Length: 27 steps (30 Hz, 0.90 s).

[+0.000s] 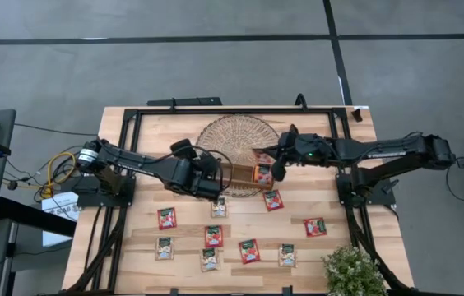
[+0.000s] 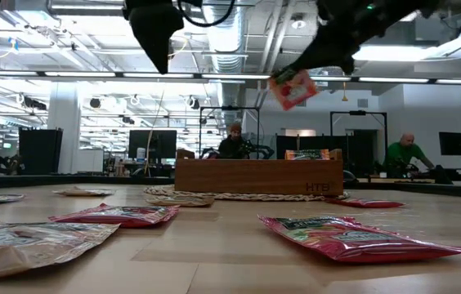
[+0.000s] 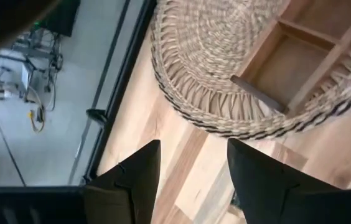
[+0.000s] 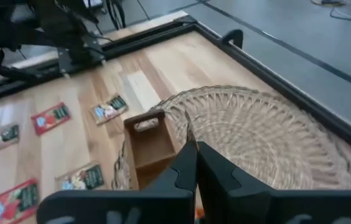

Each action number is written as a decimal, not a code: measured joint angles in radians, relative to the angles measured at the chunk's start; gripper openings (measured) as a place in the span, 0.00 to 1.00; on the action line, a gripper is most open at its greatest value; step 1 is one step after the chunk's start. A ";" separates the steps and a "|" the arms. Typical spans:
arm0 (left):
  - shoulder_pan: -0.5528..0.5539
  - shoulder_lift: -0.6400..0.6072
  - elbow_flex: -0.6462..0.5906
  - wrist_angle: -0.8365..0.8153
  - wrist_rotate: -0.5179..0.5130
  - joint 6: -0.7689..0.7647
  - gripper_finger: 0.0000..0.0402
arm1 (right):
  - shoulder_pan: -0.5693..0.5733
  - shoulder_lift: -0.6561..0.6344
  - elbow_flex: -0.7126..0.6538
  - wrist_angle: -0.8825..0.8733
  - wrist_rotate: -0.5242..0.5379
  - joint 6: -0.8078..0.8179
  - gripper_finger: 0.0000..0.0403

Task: Pick & Place Tea
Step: Put the orange tea bag into the right section of the wooden organizer

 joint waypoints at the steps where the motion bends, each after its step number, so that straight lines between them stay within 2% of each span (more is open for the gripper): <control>1: -0.005 0.000 0.000 -0.011 -0.007 -0.018 0.45 | 0.003 -0.024 -0.028 0.009 0.001 0.021 0.00; 3: -0.012 0.000 -0.001 -0.027 -0.018 -0.040 0.45 | 0.007 -0.078 -0.094 0.036 0.002 0.064 0.00; 6: -0.017 -0.013 -0.043 0.014 -0.056 -0.055 0.45 | 0.022 -0.150 -0.195 0.177 0.002 0.105 0.00; 10: -0.019 -0.103 -0.206 0.212 -0.055 -0.050 0.45 | 0.045 -0.186 -0.310 0.333 0.015 0.153 0.00; 17: -0.019 -0.419 -0.617 0.722 0.102 -0.046 0.45 | 0.075 -0.089 -0.388 0.499 0.065 0.179 0.00; 22: -0.019 -0.655 -0.842 0.991 0.107 -0.079 0.45 | 0.073 -0.016 -0.389 0.520 0.082 0.196 0.00; 27: -0.019 -0.843 -1.000 1.148 0.104 -0.087 0.45 | 0.071 0.036 -0.389 0.546 0.098 0.215 0.00</control>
